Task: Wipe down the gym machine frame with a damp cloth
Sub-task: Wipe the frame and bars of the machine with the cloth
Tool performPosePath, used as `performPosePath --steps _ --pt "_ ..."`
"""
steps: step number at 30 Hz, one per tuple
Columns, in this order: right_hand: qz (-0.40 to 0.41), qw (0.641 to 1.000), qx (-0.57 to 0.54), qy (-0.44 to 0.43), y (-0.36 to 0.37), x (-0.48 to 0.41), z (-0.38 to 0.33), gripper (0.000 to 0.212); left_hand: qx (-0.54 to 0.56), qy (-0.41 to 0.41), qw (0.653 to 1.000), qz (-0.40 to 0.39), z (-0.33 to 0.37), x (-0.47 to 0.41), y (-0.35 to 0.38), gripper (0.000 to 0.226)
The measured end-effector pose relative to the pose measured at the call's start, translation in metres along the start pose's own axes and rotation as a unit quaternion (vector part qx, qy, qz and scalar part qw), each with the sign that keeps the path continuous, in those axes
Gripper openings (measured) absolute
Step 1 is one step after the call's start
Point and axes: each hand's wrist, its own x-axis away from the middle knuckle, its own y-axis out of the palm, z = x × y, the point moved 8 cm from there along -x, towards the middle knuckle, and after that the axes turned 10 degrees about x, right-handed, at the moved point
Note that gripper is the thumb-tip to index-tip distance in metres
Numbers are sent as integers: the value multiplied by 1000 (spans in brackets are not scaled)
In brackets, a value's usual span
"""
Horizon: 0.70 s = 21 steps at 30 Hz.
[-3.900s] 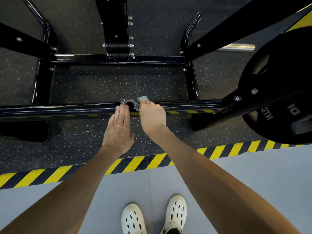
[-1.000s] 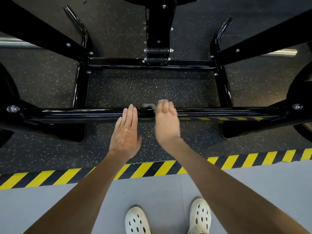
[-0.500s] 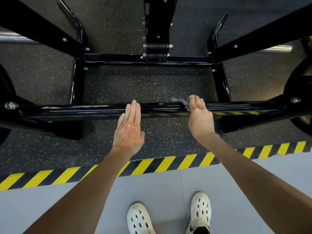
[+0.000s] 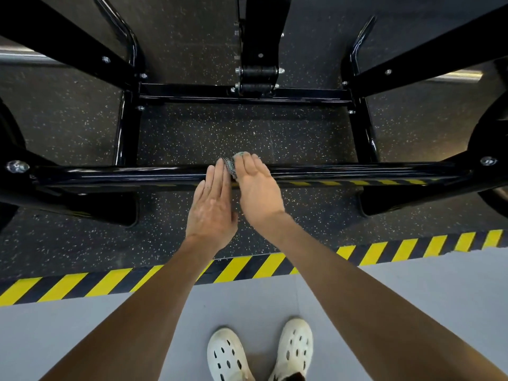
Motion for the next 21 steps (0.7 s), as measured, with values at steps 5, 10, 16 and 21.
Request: performPosePath --steps 5,10,16,21 --pt "22 999 -14 41 19 34 81 83 1 8 1000 12 2 1 1 97" --pt "18 981 -64 182 45 57 167 60 5 -6 1000 27 4 2 1 92" --pt "64 975 -102 189 32 35 135 41 -1 -23 999 25 5 3 3 96" --pt "-22 998 32 58 19 17 34 78 -6 -41 999 12 7 2 3 100"
